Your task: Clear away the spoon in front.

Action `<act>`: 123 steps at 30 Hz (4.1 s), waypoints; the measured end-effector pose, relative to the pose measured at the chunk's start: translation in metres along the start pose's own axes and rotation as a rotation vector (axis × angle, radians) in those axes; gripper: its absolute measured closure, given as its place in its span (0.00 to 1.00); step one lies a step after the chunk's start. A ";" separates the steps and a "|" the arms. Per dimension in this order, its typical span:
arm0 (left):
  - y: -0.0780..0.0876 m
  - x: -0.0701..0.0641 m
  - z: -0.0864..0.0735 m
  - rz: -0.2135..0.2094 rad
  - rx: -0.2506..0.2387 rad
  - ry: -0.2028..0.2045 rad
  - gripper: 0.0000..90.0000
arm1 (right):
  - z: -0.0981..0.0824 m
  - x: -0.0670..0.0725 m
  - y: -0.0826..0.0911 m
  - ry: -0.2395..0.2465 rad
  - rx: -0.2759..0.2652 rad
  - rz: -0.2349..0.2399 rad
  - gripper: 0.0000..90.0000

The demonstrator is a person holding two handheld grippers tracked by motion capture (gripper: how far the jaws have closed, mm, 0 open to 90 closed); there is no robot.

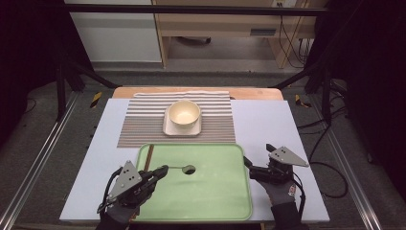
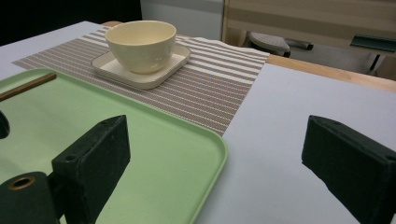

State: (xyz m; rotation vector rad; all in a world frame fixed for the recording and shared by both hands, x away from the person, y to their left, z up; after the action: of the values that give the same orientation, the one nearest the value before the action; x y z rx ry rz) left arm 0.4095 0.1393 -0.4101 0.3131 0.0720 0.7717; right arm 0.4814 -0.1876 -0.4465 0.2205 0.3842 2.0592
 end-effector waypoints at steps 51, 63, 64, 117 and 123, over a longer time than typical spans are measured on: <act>-0.029 -0.001 -0.041 -0.007 0.107 0.033 0.89 | -0.001 0.003 -0.003 0.009 0.006 0.008 0.09; -0.039 0.012 -0.059 0.041 0.187 0.063 0.78 | -0.002 0.003 -0.004 0.006 0.012 0.008 0.09; -0.040 0.013 -0.061 0.046 0.197 0.065 0.77 | -0.002 0.003 -0.004 0.007 0.012 0.009 0.09; -0.101 -0.018 -0.035 0.029 0.272 0.036 0.99 | -0.002 0.002 -0.004 0.001 0.012 0.004 0.09; -0.121 -0.024 -0.050 0.021 0.346 0.021 0.99 | -0.002 0.002 -0.004 0.004 0.013 0.004 0.09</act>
State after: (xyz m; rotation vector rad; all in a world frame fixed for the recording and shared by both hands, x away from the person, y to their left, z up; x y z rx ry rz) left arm 0.4651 0.0538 -0.4956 0.6350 0.2240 0.7825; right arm 0.4834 -0.1846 -0.4500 0.2248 0.3997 2.0618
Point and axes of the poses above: each handheld gripper's, and its own axes: y roughly backward along the jaws, z roughly out of its top, x roughly to its left, the point moved 7 cm from there along -y, roughly forward along the jaws, and after that the axes turned 2 degrees about z, right-handed, at the moved point
